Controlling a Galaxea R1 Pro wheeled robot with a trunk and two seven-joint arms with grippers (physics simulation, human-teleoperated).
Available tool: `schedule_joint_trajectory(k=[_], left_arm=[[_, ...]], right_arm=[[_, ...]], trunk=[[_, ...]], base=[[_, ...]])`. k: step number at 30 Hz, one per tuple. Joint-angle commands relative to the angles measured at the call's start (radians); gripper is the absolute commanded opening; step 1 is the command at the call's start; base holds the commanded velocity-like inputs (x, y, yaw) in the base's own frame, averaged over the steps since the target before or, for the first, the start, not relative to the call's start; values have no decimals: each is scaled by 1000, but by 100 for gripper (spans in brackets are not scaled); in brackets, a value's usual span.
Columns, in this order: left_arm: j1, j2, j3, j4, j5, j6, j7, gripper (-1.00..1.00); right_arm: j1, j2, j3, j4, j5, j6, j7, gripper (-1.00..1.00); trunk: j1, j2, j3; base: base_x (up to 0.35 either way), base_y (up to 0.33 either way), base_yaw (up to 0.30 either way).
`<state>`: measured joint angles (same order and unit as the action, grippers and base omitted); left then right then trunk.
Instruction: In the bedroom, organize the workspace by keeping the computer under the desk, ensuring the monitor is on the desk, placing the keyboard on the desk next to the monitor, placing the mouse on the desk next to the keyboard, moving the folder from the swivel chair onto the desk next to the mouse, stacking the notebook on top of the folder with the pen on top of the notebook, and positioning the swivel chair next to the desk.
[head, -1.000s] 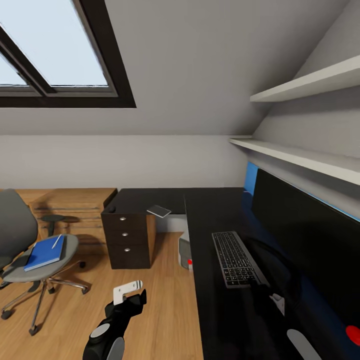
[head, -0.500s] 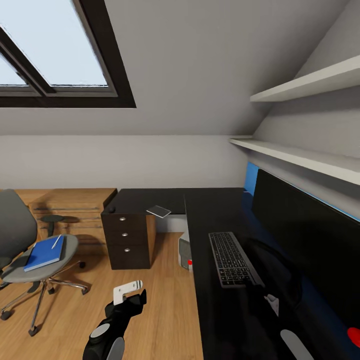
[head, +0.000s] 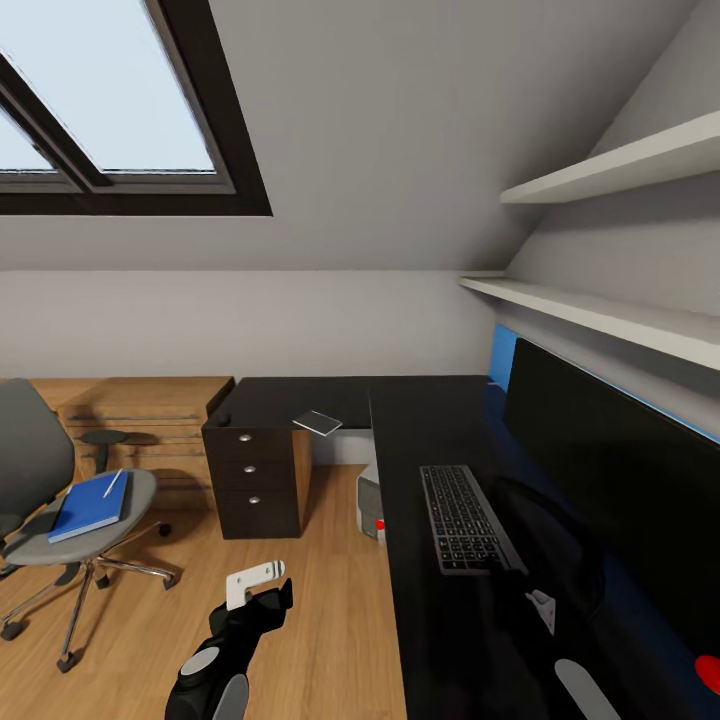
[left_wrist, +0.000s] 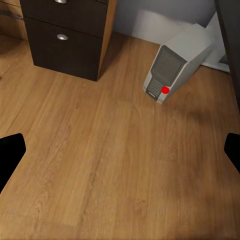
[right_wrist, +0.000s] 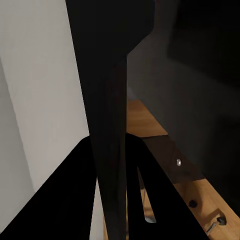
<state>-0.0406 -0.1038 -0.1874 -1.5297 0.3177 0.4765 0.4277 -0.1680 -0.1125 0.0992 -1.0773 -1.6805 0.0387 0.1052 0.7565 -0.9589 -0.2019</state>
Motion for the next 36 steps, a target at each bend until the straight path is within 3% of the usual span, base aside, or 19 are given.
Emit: schedule_joint_trajectory(k=[1, 19, 30, 36], left_arm=[[-1, 0, -1, -1, 11, 2, 10, 100], [-1, -3, -2, -4, 11, 1, 10, 100], [-1, -5, 0, -6, 11, 1, 12, 100], [-1, -6, -2, -7, 11, 1, 12, 100]], right_arm=[[-1, -1, 2, 0, -13, 0, 8, -100], [-1, -1, 1, 0, -13, 0, -16, -100], [-1, -1, 1, 0, -13, 0, -16, -100], [-1, -1, 1, -1, -12, 0, -16, -100]], trunk=[[0, -1, -1], [0, -1, -1], [42, -78, -36], [42, -78, -36]], base=[[0, 0, 0], [-20, -50, 0], [0, 0, 0], [0, 0, 0]])
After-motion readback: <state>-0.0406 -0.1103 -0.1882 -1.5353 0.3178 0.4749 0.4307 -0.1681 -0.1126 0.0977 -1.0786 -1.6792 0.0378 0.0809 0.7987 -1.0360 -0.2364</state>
